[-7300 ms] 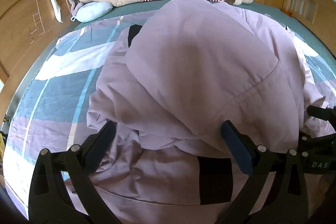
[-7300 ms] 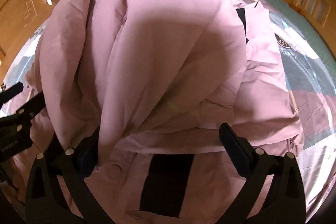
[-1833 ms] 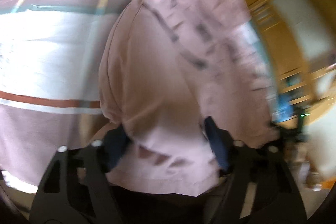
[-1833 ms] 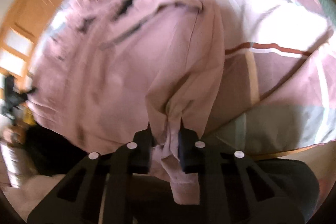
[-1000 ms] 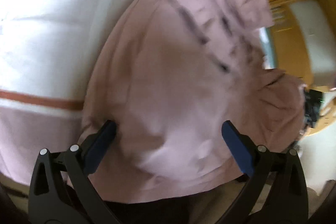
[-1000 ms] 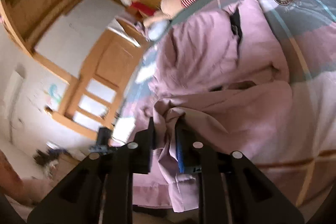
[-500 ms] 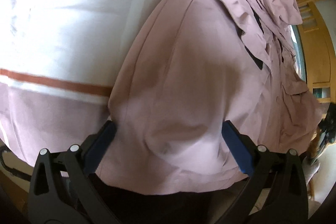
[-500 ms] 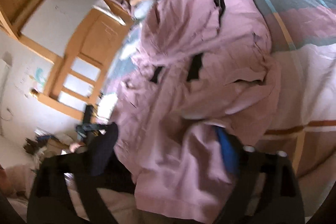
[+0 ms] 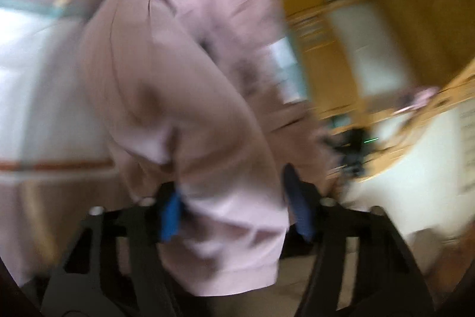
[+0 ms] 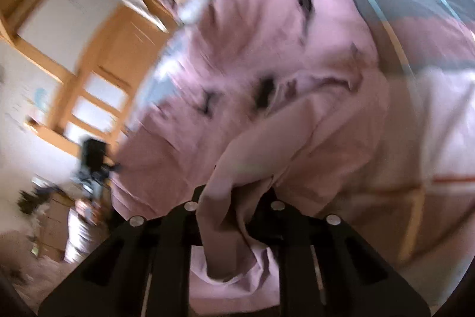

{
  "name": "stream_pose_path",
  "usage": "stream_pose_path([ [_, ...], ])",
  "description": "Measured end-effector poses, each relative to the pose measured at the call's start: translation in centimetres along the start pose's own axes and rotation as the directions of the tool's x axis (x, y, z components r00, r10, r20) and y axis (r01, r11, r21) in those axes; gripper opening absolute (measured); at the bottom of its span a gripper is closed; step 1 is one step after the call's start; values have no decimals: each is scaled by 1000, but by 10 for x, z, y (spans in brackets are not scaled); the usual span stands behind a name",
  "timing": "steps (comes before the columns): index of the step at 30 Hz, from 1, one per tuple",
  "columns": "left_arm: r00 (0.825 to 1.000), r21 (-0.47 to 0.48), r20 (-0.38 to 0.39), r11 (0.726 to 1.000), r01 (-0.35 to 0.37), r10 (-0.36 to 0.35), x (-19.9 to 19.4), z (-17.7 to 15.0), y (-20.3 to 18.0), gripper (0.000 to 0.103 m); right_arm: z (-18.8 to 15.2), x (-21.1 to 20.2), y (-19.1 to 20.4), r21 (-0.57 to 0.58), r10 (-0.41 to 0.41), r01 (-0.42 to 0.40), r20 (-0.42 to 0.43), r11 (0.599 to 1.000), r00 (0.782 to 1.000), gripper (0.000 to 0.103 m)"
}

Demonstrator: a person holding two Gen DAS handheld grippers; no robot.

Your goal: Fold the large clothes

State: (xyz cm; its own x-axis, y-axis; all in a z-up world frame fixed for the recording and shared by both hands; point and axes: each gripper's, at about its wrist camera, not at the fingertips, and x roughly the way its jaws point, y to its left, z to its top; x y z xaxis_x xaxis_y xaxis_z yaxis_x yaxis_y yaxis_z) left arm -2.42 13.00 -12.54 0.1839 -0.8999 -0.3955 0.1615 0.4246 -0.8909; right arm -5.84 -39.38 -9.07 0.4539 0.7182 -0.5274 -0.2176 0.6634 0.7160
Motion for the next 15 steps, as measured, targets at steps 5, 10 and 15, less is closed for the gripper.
stream_pose_path([
  [5, 950, 59, 190, 969, 241, -247, -5, 77, -26, 58, 93, -11, -23, 171, 102, -144, 235, 975, 967, 14],
  [10, 865, 57, 475, 986, 155, -164, -23, 153, -23, 69, 166, 6, -111, 485, -34, -180, 400, 856, 916, 13],
  [15, 793, 4, 602, 993, -119, 93, -32, 152, -4, 96, 182, 68, -188, 627, -214, -18, 292, 779, 932, 17],
])
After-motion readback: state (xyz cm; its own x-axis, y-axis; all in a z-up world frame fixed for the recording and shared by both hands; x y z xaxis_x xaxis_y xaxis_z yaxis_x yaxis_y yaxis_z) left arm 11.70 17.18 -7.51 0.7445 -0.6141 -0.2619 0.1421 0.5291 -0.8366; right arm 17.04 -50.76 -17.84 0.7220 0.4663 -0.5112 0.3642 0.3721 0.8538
